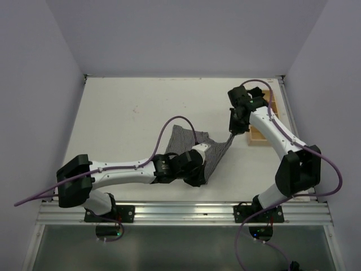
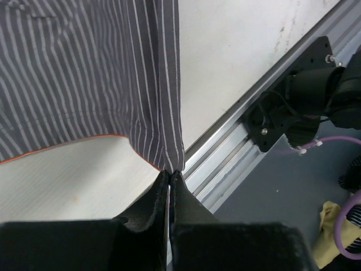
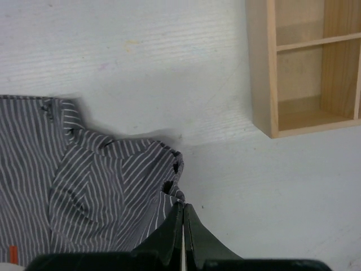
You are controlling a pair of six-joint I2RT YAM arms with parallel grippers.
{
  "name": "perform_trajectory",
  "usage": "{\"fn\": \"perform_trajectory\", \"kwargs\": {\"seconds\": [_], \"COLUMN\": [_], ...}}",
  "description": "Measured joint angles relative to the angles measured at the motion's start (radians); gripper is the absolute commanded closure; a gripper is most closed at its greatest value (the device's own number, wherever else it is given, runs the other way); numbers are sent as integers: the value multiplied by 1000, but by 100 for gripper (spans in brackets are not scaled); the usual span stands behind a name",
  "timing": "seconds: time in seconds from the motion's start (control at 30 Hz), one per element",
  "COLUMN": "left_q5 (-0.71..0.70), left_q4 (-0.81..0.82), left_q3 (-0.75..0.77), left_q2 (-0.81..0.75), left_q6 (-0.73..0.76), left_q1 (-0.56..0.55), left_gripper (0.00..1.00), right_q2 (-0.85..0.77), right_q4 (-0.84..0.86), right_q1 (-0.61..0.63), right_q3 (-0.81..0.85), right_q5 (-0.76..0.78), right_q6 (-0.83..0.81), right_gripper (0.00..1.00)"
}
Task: Roll the underwear
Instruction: Fold the underwear
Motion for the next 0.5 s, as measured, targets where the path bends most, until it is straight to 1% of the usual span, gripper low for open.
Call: {"fn": "perform_trajectory", "kwargs": {"seconds": [0.17,0.4,0.5], "left_q5": [-47,-71,-76], "left_q4": [-41,-79,-95], "left_q3": [-42,-119,-129], "left_q2": [-63,-196,-218], "left_q6": [-35,-54,-54], "left_q1": [26,195,229], "left_gripper": [100,100,100], "right_q2": [77,215,283], "right_q4": [-13,-23,-28], "right_q1": [88,163,183], "right_q3": [147,331,416], "right_q5": [-4,-13,-14], "right_q6": [21,60,72], "right_gripper": [100,100,100]}}
